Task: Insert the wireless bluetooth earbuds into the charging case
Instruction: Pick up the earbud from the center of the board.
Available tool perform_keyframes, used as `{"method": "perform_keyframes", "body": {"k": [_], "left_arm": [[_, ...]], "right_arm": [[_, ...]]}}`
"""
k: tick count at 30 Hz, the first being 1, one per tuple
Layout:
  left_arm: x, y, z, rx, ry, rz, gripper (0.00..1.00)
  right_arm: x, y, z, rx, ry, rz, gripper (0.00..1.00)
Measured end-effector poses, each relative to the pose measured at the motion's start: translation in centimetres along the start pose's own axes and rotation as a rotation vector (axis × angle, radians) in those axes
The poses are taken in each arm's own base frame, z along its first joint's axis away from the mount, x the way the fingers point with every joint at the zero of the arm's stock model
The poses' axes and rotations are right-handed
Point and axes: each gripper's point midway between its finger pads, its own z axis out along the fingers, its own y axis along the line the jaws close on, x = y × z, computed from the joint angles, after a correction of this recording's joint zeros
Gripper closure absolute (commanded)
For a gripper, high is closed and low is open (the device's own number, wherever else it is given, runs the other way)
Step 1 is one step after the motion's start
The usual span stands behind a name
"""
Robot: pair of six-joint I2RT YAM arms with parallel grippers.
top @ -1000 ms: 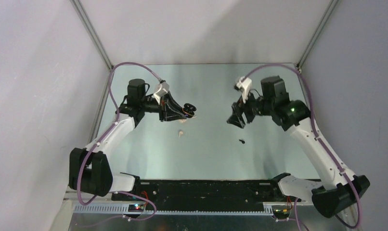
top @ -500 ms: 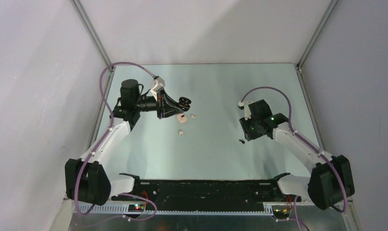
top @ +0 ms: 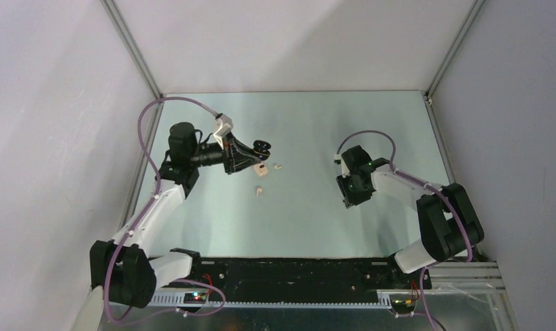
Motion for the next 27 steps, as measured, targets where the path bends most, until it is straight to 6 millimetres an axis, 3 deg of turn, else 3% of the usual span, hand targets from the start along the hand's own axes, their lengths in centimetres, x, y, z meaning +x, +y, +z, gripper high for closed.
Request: {"method": "perform_keyframes", "body": {"k": [15, 27], "left_arm": [[-1.0, 0.6, -0.1, -0.031, -0.041, 0.000, 1.00], [-1.5, 0.9, -0.4, -0.042, -0.059, 0.002, 1.00]], "right_arm": [[0.0, 0.3, 1.4, -0.025, 0.023, -0.030, 0.63], [-0.2, 0.0, 1.5, -0.040, 0.019, -0.039, 0.76]]}}
